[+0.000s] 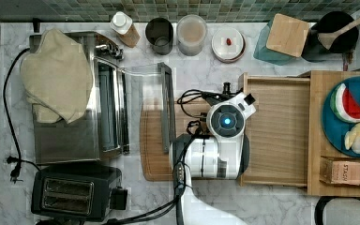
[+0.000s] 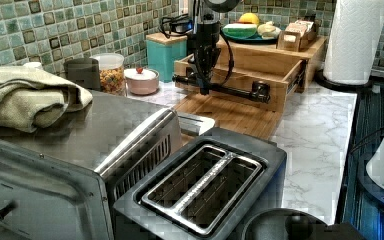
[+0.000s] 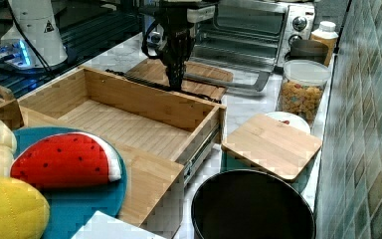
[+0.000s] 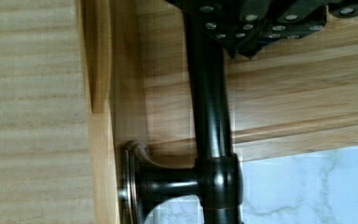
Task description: Close the drawer.
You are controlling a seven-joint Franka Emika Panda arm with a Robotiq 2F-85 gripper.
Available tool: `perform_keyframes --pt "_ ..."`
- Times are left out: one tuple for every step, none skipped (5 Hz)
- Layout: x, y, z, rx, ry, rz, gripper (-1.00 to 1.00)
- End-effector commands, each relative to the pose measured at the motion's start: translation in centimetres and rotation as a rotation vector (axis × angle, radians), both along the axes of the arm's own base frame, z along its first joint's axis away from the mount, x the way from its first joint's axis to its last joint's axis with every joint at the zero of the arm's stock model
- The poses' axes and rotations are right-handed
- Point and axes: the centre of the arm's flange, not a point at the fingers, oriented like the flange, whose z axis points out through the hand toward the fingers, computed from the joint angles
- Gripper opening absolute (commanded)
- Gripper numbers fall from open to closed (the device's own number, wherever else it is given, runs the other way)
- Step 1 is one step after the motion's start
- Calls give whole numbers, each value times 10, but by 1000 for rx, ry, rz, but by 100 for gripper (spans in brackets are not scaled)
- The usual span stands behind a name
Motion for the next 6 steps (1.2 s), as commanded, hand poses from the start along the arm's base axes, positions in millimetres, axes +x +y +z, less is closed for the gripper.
perform_keyframes --pt "10 -141 44 -33 -17 -134 -100" --pt "-3 -182 52 -44 -2 -182 -100" --pt "-21 -222 52 -63 -29 -193 -100" --pt "-28 -274 57 -88 -6 -142 -100" --pt "-25 -306 56 -104 -16 -131 -100" --pt "-25 -326 60 -148 -34 -169 -100"
